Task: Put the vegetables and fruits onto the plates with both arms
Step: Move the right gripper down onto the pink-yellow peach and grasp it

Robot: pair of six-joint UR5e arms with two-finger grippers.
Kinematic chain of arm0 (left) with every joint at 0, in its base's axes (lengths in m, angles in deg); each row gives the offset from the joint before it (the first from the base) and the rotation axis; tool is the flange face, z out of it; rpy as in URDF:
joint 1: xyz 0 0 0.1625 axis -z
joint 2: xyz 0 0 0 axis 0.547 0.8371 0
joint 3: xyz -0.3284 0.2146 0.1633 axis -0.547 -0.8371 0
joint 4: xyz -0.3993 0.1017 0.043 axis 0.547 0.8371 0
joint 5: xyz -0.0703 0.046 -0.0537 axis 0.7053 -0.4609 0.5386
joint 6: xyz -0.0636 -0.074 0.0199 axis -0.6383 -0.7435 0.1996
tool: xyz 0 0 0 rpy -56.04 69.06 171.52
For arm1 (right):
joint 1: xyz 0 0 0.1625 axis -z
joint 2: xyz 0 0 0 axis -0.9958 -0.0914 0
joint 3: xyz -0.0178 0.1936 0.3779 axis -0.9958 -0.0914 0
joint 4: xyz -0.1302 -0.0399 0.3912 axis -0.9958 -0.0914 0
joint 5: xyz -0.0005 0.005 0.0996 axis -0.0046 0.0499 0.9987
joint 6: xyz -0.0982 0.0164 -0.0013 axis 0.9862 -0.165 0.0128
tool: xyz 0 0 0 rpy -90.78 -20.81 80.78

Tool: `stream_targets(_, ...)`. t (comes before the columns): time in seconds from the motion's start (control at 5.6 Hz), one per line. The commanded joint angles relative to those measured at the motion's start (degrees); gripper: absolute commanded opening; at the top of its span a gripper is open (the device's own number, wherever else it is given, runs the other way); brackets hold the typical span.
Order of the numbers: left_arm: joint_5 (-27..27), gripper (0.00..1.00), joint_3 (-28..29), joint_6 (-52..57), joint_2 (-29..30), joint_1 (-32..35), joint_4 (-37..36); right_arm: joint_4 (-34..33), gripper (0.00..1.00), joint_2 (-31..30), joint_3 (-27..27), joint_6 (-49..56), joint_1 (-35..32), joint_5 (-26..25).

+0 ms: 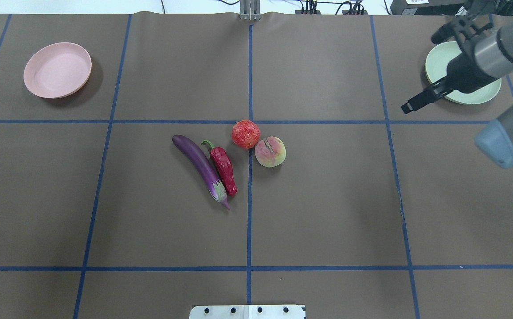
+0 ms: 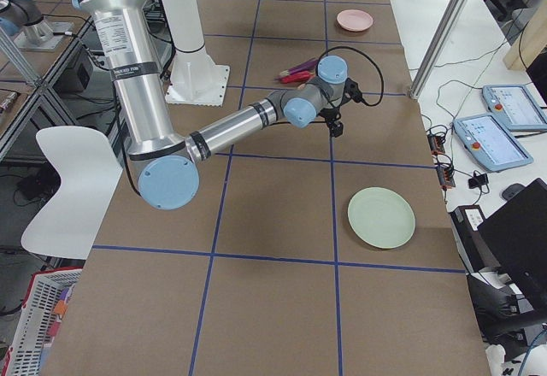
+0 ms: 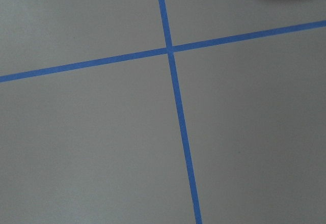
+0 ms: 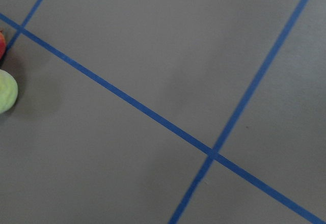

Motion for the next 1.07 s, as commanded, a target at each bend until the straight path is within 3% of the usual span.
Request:
stream_targets(0.0, 0.0, 1.00, 0.0, 0.0, 0.0, -0.1, 0.0, -0.2, 1.00, 9.0, -2.4, -13.0, 10.0, -8.9)
stream_targets(0.36, 0.0, 1.00, 0.1, 0.0, 0.0, -0.1, 0.0, -14.9, 0.99, 21.1, -5.0, -17.5, 17.3, -18.8)
stream_targets(0.71, 0.0, 1.00, 0.2, 0.0, 0.0, -0.1, 0.0, -15.4, 0.98, 28.3, -13.2, -23.0, 22.9, -25.0)
stream_targets(0.89, 0.0, 1.00, 0.2, -0.1, 0.0, -0.1, -0.1, -17.3, 0.98, 29.0, -14.2, -23.0, 25.0, -27.6)
